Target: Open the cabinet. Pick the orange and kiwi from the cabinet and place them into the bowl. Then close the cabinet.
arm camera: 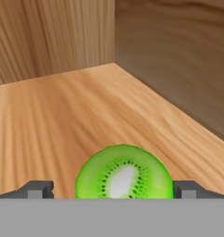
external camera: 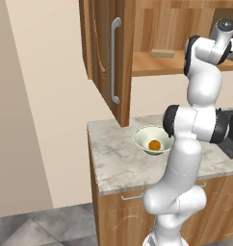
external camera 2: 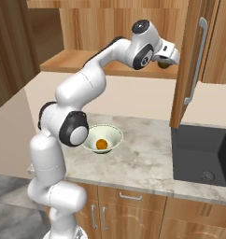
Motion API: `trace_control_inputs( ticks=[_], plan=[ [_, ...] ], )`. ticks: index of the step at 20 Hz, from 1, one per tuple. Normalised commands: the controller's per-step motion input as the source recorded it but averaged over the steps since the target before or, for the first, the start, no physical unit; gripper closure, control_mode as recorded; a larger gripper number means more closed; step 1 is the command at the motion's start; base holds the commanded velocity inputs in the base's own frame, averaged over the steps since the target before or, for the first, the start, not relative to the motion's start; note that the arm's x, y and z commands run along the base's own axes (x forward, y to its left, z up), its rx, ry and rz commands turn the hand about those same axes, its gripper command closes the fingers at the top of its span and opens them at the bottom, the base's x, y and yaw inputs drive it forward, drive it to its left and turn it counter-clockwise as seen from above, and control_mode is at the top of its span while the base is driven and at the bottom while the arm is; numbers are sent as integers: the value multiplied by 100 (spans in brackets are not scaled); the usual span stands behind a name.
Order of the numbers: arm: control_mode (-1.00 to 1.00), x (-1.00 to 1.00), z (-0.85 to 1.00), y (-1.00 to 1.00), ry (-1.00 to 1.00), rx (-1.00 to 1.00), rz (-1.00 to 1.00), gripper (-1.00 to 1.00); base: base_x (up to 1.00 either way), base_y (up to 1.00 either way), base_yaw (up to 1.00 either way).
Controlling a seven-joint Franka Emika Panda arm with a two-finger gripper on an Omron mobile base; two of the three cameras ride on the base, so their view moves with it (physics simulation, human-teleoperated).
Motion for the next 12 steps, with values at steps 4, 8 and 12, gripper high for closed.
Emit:
trace_control_inputs(
  ticks=[4, 8, 12],
  plan=[
    [-100, 1, 0, -12, 0, 0, 0, 100, 0, 0, 0],
    [-100, 1, -4, -13, 0, 0, 0, 100, 0, 0, 0],
    [-100, 0, -2, -9, 0, 0, 0, 100, 0, 0, 0]
  ],
)
